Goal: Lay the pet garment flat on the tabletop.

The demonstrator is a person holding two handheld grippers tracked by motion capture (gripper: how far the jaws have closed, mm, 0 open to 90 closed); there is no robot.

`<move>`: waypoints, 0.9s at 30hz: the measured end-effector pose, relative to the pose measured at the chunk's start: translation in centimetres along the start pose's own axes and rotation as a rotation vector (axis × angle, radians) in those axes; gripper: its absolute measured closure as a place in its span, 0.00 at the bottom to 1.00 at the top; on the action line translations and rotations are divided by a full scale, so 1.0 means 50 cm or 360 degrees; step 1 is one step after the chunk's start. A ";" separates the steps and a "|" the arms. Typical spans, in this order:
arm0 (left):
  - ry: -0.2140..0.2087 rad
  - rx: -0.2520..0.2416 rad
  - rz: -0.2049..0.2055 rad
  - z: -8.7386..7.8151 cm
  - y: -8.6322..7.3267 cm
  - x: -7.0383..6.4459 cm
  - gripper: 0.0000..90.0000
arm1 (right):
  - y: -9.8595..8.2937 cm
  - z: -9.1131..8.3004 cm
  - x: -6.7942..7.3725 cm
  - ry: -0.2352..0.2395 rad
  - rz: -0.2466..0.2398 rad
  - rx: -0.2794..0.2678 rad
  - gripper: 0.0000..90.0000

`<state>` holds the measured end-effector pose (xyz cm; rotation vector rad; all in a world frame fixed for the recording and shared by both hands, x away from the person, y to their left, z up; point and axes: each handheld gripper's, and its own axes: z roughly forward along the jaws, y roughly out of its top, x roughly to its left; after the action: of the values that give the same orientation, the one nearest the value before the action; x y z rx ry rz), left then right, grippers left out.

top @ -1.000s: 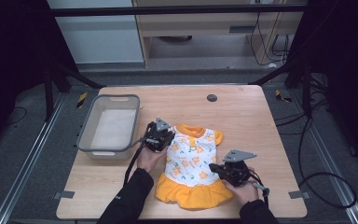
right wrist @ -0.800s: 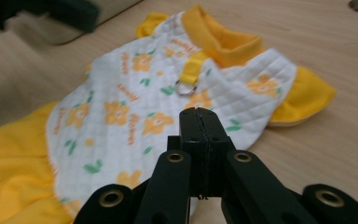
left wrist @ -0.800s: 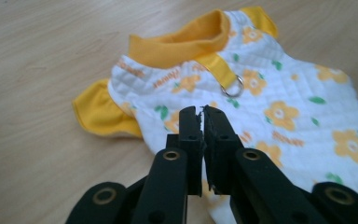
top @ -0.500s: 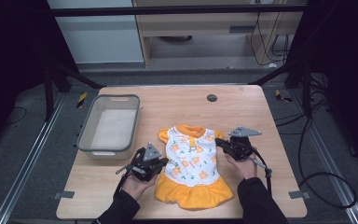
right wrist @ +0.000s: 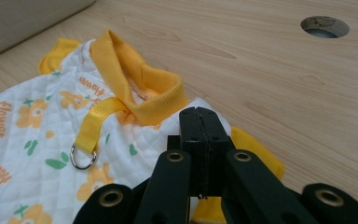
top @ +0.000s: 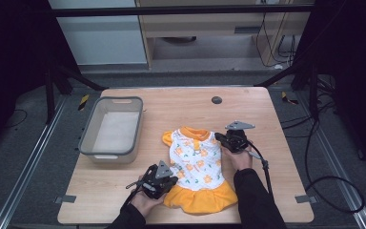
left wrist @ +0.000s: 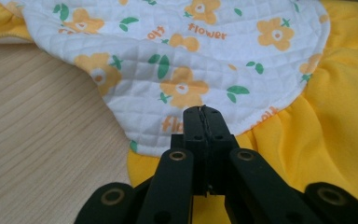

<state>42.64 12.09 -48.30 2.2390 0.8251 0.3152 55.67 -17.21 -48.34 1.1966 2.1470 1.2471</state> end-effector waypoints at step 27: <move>-0.0035 0.0122 0.0095 -0.011 -0.029 -0.017 1.00 | -0.013 0.067 -0.008 -0.0244 0.0019 0.0157 1.00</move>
<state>41.08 12.61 -48.90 2.3378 0.7721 0.2908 57.83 -15.99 -50.71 1.3025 2.1122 1.0292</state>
